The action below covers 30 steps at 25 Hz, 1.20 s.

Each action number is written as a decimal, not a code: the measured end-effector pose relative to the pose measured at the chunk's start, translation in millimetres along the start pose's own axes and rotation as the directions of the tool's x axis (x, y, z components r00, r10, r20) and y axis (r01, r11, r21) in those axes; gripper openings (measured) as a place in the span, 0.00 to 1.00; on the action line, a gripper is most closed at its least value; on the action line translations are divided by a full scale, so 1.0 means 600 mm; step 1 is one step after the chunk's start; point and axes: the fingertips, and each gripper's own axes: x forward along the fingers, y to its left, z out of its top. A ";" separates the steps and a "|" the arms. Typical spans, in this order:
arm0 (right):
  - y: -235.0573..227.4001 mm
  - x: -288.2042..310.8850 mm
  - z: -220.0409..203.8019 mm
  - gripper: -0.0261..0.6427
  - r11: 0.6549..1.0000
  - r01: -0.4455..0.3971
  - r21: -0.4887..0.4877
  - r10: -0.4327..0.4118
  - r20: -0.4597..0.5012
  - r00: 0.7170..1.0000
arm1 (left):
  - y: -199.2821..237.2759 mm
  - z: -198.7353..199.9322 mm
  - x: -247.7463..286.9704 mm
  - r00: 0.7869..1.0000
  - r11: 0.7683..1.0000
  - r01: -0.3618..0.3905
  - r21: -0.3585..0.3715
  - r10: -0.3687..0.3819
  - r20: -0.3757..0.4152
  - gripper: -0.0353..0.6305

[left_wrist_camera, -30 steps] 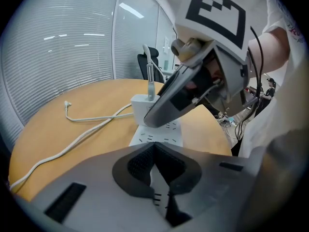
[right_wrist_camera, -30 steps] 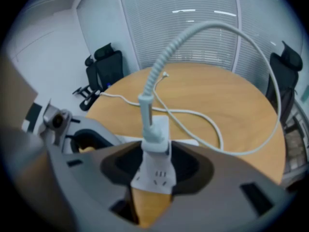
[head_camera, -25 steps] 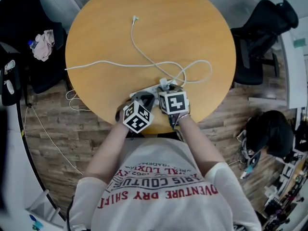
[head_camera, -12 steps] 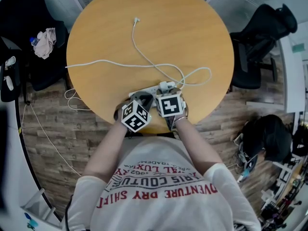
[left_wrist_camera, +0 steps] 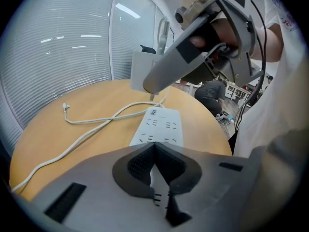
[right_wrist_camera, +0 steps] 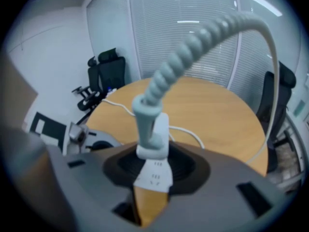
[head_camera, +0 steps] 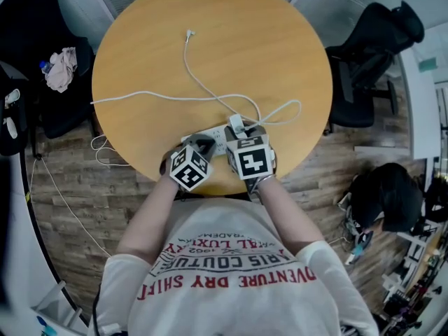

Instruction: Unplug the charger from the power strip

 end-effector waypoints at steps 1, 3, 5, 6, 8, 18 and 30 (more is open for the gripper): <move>-0.002 -0.005 -0.001 0.27 1.000 -0.002 0.000 0.002 0.008 1.000 | 0.000 0.000 0.000 1.000 1.000 0.007 -0.005 -0.007 -0.001 0.10; -0.007 -0.017 -0.001 0.27 1.000 -0.002 -0.005 0.002 0.036 0.999 | -0.001 -0.001 0.001 1.000 1.000 0.020 -0.016 -0.020 -0.004 0.10; -0.013 -0.029 0.001 0.27 1.000 -0.002 -0.010 0.003 0.069 0.998 | -0.002 -0.003 0.001 1.000 0.999 0.030 -0.042 -0.030 -0.009 0.10; -0.015 -0.034 0.003 0.27 1.000 -0.007 -0.008 0.007 0.085 0.996 | -0.001 -0.004 0.001 0.999 0.998 0.028 -0.063 -0.029 -0.015 0.10; -0.019 -0.046 0.009 0.27 1.000 -0.021 0.002 0.021 0.122 0.992 | 0.003 -0.002 -0.004 0.999 0.995 0.011 -0.098 -0.014 -0.030 0.10; -0.034 -0.118 0.074 0.27 0.994 -0.101 0.047 0.077 0.368 0.926 | 0.059 0.119 -0.119 0.959 0.966 -0.161 -0.203 0.202 0.197 0.10; 0.000 -0.201 0.164 0.27 0.984 -0.162 -0.075 0.177 0.522 0.834 | 0.098 0.265 -0.354 0.734 0.905 -0.299 -0.303 0.421 0.533 0.10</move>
